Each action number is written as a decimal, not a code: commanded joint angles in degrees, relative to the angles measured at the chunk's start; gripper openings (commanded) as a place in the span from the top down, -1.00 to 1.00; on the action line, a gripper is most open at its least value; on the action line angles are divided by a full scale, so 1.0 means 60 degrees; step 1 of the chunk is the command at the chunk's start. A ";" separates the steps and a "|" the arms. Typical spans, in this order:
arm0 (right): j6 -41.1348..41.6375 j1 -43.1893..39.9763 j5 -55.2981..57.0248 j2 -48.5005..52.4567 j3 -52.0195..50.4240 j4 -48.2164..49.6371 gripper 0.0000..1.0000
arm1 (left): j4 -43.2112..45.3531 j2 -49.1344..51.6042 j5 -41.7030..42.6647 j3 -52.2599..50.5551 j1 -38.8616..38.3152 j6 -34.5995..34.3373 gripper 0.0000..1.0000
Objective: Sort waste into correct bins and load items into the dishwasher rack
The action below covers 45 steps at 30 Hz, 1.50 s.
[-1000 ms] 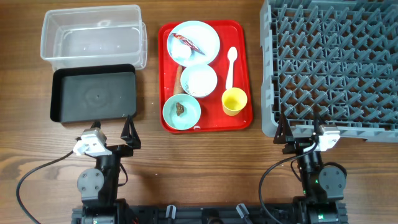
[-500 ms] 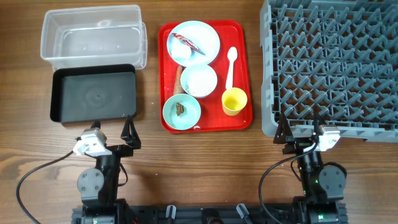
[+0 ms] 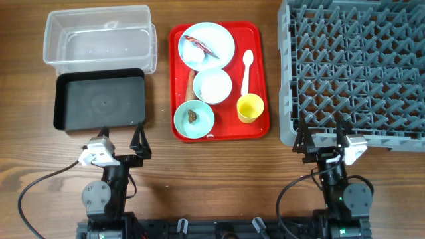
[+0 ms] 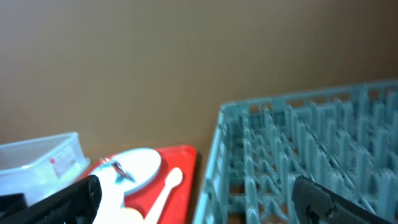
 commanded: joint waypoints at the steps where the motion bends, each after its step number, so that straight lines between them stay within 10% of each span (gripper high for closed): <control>1: -0.0481 0.0025 -0.0994 -0.0084 0.0244 0.0335 -0.99 | 0.0798 -0.0102 0.1045 -0.0051 -0.0011 0.0171 -1.00; 14: -0.1239 0.0022 -0.1610 0.3683 0.4368 -0.0681 -0.99 | 0.0171 0.4233 0.1749 0.3916 -0.0011 0.1031 -1.00; 30: -0.1982 0.0022 -0.2747 0.9442 1.0612 -0.6918 -1.00 | -0.8236 1.7231 0.0149 1.7635 -0.2415 0.1876 -1.00; 39: -0.1166 0.0025 -0.2812 1.0007 1.0608 -0.7249 -1.00 | -0.6783 2.0859 0.1719 1.8156 -0.3483 0.1730 -1.00; 45: -0.1169 0.0025 -0.2801 1.0007 1.0608 -0.7566 -0.99 | -0.4819 2.2440 -0.0474 1.8156 -0.3727 -0.0251 -0.99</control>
